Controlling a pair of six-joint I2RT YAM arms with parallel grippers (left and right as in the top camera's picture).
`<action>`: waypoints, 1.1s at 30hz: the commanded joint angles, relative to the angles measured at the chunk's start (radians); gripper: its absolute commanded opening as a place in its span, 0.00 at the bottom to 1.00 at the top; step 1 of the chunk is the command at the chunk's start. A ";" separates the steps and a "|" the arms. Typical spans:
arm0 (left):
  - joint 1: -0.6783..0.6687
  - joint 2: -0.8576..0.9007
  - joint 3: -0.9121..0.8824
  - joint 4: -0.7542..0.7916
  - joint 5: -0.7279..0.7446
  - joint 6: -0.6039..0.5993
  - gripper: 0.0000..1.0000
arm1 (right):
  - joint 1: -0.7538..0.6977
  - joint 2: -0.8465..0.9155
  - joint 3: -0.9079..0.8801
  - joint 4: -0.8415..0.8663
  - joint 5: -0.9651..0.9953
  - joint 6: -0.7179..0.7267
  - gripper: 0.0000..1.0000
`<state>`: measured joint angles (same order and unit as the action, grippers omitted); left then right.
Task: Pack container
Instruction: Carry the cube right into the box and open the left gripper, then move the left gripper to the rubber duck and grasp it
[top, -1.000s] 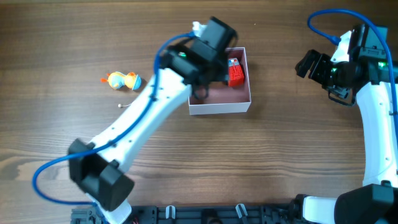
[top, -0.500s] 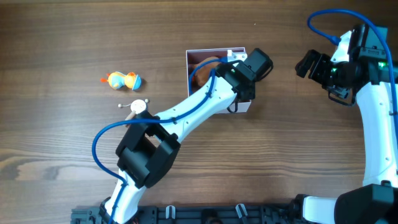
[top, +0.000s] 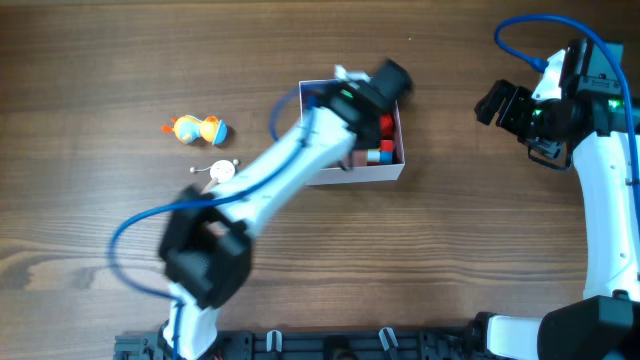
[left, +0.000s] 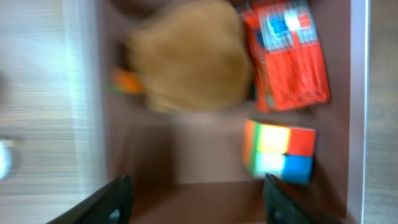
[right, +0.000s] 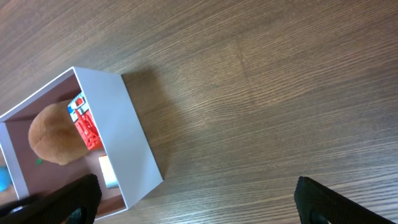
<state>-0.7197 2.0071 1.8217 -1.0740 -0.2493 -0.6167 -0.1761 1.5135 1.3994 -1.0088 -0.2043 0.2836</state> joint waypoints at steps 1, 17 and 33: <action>0.138 -0.192 0.044 -0.116 -0.072 0.152 0.77 | -0.004 0.004 0.006 0.005 0.012 0.007 1.00; 0.671 0.056 0.008 -0.233 0.073 0.299 0.72 | -0.004 0.004 0.006 0.005 0.013 0.007 1.00; 0.679 0.223 -0.018 -0.078 0.058 0.352 0.78 | -0.004 0.004 0.006 0.005 0.013 0.007 1.00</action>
<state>-0.0456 2.1994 1.8168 -1.1580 -0.1932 -0.2928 -0.1761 1.5139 1.3994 -1.0084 -0.2016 0.2836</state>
